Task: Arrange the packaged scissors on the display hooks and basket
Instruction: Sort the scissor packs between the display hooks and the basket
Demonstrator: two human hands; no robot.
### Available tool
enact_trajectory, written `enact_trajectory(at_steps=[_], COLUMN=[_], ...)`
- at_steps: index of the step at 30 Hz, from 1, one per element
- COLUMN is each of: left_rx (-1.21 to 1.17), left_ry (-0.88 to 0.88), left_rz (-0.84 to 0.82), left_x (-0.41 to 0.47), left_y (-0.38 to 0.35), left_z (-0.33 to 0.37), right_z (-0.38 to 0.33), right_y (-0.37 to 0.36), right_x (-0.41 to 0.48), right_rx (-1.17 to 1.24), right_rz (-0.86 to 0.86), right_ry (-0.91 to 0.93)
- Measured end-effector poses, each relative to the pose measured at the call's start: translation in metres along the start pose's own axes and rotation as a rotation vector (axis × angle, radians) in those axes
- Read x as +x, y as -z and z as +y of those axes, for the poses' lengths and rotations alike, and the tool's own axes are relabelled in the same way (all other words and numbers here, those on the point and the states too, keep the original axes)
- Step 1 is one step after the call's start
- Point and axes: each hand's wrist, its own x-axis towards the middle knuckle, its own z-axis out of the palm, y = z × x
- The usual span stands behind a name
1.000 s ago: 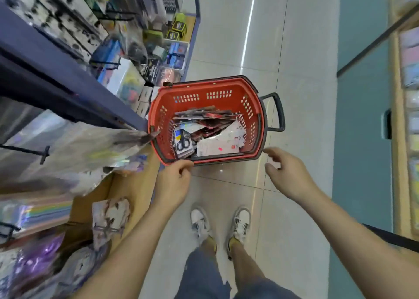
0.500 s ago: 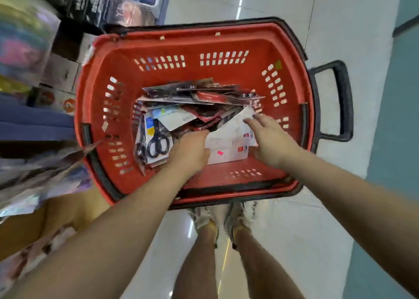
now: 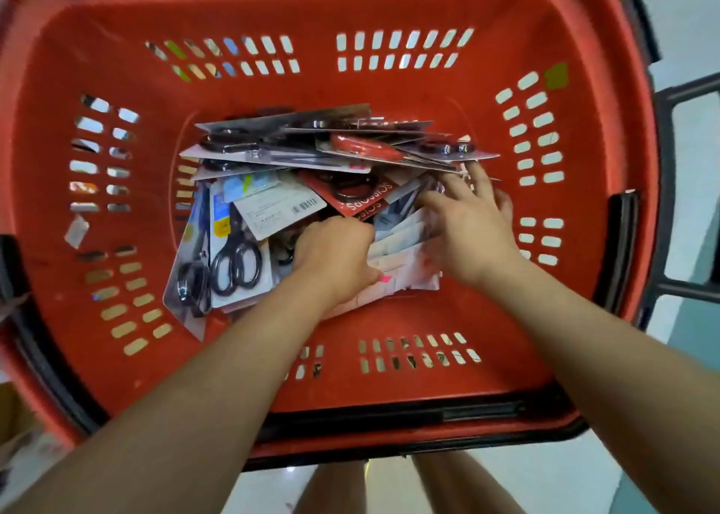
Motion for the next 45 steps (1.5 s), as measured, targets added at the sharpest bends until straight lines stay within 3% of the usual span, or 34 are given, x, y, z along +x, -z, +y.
enact_trajectory(at_steps=[5,9,11,15,16,18,21,24,26,28,30,32,34,37,41,45], left_rx=[-0.160,-0.210,-0.185,-0.153,-0.141,-0.120,-0.234,-0.651,-0.753,-0.726,-0.984,-1.355,-1.495,-1.511,-1.581,-1.078], left_ry=[0.100,0.236,0.266,0.154,0.108,0.067,-0.006,-0.020,0.217,0.577,0.854,0.920,0.869,0.886,0.830,0.608], left_rz=[0.287,0.435,0.496,0.644,0.657,0.639,0.524,0.351,0.379,0.422,0.392,0.377,0.424,0.452,0.413,0.426], left_x=[-0.063,-0.102,-0.115,-0.125,-0.124,-0.122,-0.116,-0.115,-0.105,-0.082,-0.055,-0.033,-0.023,-0.044,-0.122,-0.203], left_y=[0.049,0.075,0.080,0.080,0.077,0.071,0.067,0.066,0.062,0.052,0.045,0.036,0.035,0.058,0.100,0.140], left_z=[-0.006,-0.007,-0.004,0.027,0.038,0.053,0.054,0.034,0.008,-0.031,-0.057,-0.063,-0.056,-0.045,-0.032,-0.008], right_z=[-0.012,-0.025,-0.035,-0.081,-0.090,-0.099,-0.089,-0.072,-0.060,-0.049,-0.040,-0.035,-0.030,-0.025,-0.032,-0.050], right_y=[0.028,0.037,0.040,0.058,0.059,0.059,0.057,0.047,0.042,0.037,0.032,0.029,0.030,0.042,0.074,0.112], right_x=[-0.052,-0.085,-0.096,-0.096,-0.092,-0.083,-0.068,-0.057,-0.053,-0.051,-0.052,-0.054,-0.056,-0.062,-0.072,-0.090], right_rx=[0.670,0.694,0.780,1.745,1.869,1.994,1.980,1.725,1.622,1.626,1.667,1.662,1.623,1.545,1.370,1.358], right_rz=[0.428,0.575,0.496,-0.195,-0.219,-0.089,0.080,0.084,0.092,0.114,0.142,0.177,0.204,0.197,0.166,0.141], right_ry=[-0.062,-0.074,-0.093,-0.204,-0.231,-0.370,-0.511,-0.438,-0.426,-0.468,-0.497,-0.465,-0.370,-0.261,-0.247,-0.315])
